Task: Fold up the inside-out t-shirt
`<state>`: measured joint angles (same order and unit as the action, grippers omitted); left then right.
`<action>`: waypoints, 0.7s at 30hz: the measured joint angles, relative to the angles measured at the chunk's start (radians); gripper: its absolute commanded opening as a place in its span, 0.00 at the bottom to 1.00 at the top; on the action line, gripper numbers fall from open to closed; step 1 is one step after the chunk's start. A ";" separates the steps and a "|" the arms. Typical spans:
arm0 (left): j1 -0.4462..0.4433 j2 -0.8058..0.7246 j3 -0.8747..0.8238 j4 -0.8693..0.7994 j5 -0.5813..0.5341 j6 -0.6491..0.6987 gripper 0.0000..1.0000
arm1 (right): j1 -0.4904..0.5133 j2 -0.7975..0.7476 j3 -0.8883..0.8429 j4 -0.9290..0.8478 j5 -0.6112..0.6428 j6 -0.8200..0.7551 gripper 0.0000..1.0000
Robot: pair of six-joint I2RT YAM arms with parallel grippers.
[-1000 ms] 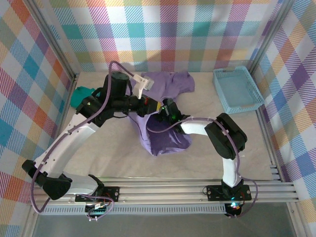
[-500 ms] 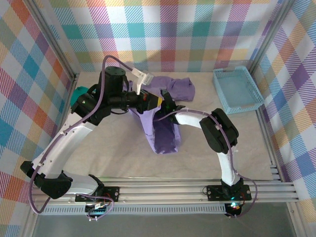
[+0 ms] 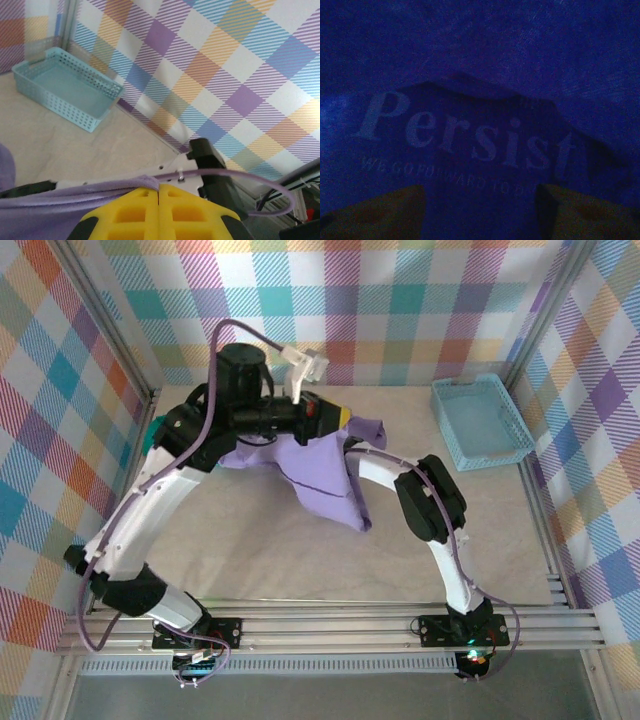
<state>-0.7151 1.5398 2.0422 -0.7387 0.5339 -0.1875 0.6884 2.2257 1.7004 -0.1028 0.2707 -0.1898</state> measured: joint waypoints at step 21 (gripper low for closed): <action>-0.037 0.186 0.355 -0.154 -0.164 0.073 0.00 | -0.004 0.142 0.211 -0.412 -0.084 0.025 0.79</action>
<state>-0.7525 1.7260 2.3974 -0.8925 0.3698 -0.1143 0.6846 2.3680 1.9118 -0.5152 0.1864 -0.1650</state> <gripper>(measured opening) 0.051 0.799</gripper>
